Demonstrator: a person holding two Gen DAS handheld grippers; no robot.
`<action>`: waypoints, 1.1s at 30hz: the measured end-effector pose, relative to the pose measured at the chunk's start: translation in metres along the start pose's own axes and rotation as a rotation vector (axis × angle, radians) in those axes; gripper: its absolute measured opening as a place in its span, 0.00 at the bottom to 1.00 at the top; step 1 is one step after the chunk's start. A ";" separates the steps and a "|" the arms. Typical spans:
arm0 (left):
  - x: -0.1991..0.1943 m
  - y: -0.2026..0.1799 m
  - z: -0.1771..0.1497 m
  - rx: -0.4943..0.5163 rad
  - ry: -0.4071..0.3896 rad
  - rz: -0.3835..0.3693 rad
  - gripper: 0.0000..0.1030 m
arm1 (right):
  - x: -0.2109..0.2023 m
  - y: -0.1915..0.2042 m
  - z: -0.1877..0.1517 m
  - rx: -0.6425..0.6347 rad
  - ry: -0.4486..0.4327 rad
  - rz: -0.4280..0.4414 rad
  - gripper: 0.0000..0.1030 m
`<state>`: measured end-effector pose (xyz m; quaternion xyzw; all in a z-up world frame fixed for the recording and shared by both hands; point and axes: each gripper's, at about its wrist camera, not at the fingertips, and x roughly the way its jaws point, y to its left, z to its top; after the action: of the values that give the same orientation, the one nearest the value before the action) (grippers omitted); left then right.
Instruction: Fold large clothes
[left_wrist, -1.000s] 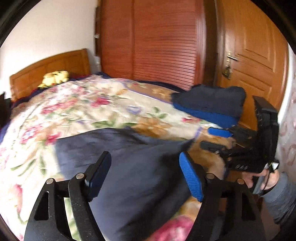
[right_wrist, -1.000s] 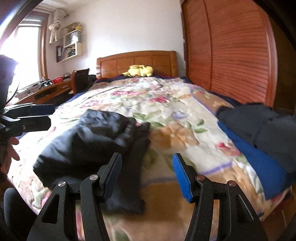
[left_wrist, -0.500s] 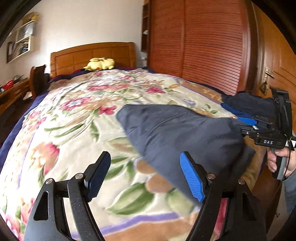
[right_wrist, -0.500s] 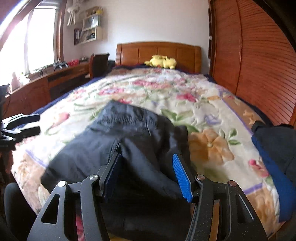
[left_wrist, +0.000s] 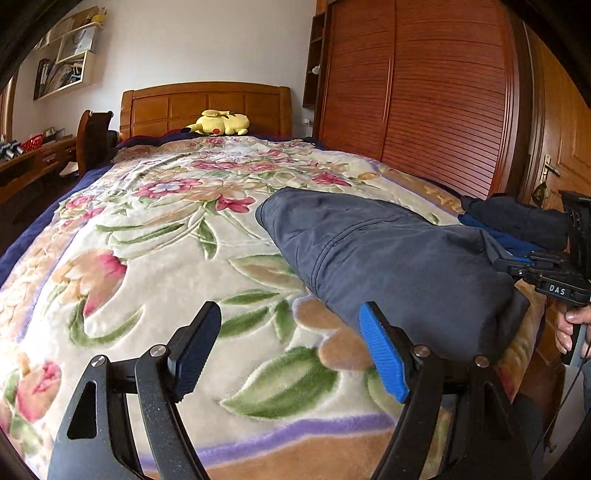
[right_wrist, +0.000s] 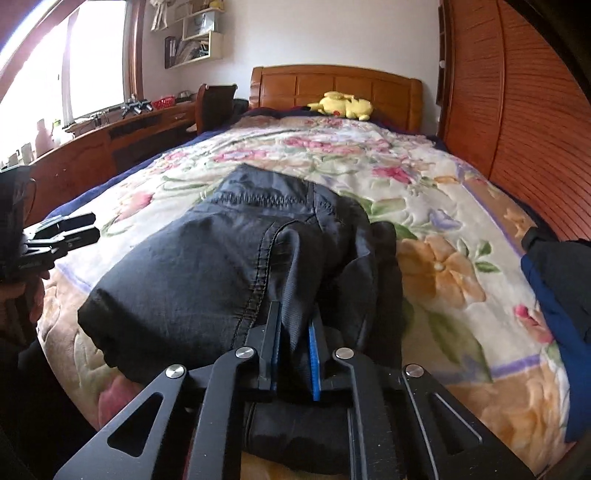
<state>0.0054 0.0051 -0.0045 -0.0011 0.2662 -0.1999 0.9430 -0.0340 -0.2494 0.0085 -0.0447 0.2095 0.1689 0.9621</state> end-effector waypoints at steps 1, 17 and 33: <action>0.001 0.000 -0.001 0.000 0.001 -0.001 0.76 | -0.002 0.000 -0.002 0.005 -0.014 -0.013 0.09; 0.002 -0.001 -0.004 0.000 0.005 -0.018 0.76 | -0.039 -0.009 -0.026 0.061 -0.046 -0.143 0.06; 0.001 -0.003 -0.001 0.022 0.020 -0.016 0.76 | -0.071 -0.017 -0.032 0.120 -0.066 -0.233 0.57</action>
<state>0.0047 0.0017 -0.0060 0.0092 0.2733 -0.2102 0.9386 -0.1013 -0.2923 0.0090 -0.0055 0.1809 0.0444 0.9825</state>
